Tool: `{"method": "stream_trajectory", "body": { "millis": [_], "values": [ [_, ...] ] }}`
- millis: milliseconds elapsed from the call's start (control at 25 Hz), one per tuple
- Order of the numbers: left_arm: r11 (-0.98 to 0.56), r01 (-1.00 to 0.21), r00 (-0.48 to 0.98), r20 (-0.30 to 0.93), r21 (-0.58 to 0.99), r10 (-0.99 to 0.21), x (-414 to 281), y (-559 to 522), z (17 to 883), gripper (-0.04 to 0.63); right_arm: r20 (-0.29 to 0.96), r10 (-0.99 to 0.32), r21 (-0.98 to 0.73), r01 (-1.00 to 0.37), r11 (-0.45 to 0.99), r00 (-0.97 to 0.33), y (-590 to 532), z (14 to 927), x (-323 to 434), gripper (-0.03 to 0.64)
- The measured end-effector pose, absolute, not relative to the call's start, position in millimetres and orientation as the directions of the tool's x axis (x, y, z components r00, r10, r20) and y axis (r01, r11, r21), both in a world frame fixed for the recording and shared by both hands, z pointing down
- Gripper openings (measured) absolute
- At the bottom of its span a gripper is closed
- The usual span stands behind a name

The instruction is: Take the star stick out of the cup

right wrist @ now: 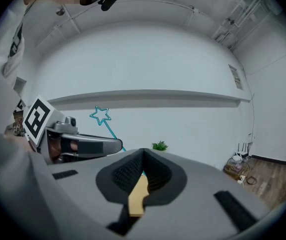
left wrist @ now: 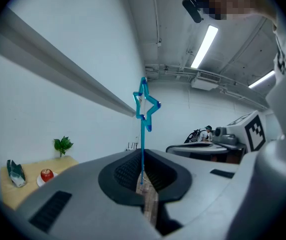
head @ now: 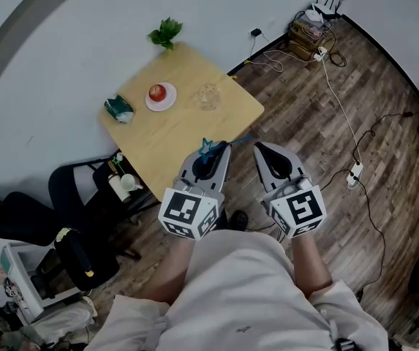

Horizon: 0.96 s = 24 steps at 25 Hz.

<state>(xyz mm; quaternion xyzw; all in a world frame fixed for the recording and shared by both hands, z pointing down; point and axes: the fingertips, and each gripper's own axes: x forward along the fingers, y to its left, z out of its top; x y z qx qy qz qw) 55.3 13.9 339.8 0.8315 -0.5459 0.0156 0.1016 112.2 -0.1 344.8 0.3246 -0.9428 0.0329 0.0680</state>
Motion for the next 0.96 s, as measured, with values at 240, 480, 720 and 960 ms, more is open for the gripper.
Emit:
{"method": "stream_trajectory", "body": {
  "millis": [240, 480, 720, 960],
  "values": [
    [-0.387, -0.910, 0.407, 0.143, 0.150, -0.902, 60.3, 12.1, 339.9, 0.018, 0.148, -0.607, -0.019, -0.616, 0.787, -0.781, -3.2, 343.0, 116.8, -0.002],
    [-0.388, -0.909, 0.409, 0.148, 0.151, -0.900, 59.9, 12.4, 341.8, 0.018, 0.153, -0.608, -0.025, -0.618, 0.786, -0.779, -3.5, 345.2, 117.7, -0.002],
    [-0.385, -0.910, 0.406, 0.150, 0.151, -0.901, 57.1, 12.3, 342.2, 0.018, 0.155, -0.603, -0.024, -0.614, 0.789, -0.782, -2.9, 346.6, 115.7, -0.002],
    [-0.382, -0.912, 0.403, 0.151, 0.150, -0.903, 52.3, 17.0, 343.1, 0.018, 0.160, -0.605, -0.021, -0.615, 0.788, -0.780, 0.9, 349.4, 113.5, -0.002]
  ]
}}
